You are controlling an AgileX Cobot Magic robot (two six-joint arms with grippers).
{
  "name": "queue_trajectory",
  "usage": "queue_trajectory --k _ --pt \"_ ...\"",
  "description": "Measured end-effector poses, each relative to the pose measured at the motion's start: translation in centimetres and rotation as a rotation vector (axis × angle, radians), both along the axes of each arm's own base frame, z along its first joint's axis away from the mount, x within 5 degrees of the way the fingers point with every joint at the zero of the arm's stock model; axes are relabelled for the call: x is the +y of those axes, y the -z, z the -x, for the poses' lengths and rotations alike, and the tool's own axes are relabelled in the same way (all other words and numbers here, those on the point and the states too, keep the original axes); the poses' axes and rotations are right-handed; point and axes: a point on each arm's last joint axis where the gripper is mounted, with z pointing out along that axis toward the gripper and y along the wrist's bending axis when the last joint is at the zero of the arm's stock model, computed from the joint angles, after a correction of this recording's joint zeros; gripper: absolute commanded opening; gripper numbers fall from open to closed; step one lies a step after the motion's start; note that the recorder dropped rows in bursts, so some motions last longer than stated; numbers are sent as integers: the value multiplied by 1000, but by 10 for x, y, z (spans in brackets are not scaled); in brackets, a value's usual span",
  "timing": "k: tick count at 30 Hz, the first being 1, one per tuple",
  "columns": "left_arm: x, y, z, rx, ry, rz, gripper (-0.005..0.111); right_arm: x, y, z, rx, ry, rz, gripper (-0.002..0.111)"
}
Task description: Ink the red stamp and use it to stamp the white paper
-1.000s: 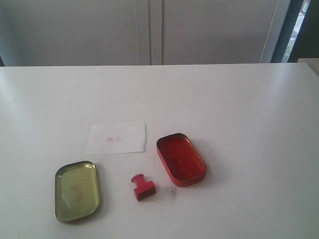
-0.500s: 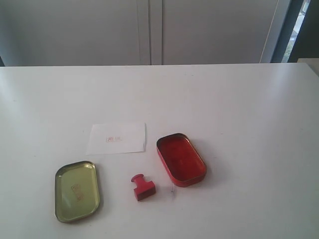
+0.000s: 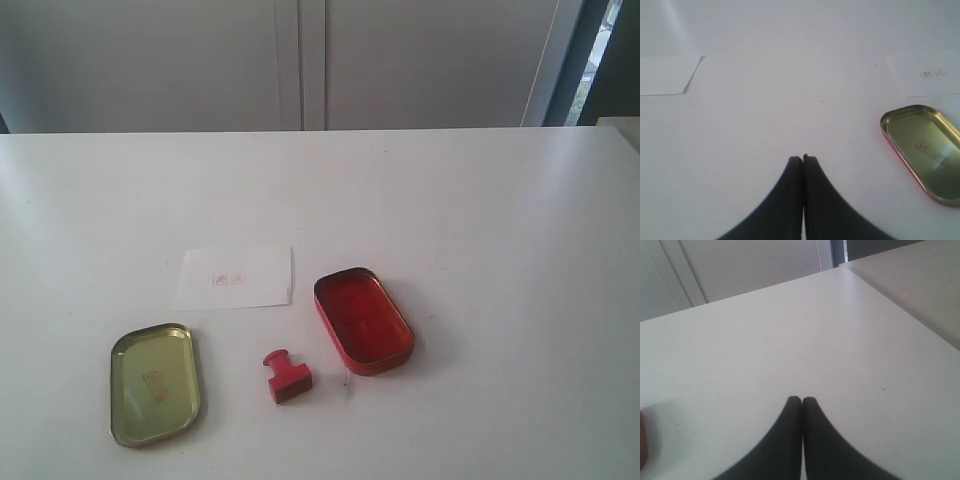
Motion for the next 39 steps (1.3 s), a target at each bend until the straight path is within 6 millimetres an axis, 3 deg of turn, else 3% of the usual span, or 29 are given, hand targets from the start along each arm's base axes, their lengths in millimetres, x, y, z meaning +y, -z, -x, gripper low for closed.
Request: queue_trajectory --k 8,39 --pt "0 30 -5 13 -2 -7 0 0 0 0 0 0 0 0" --pt "0 26 -6 -39 14 -51 0 0 0 0 0 0 0 0"
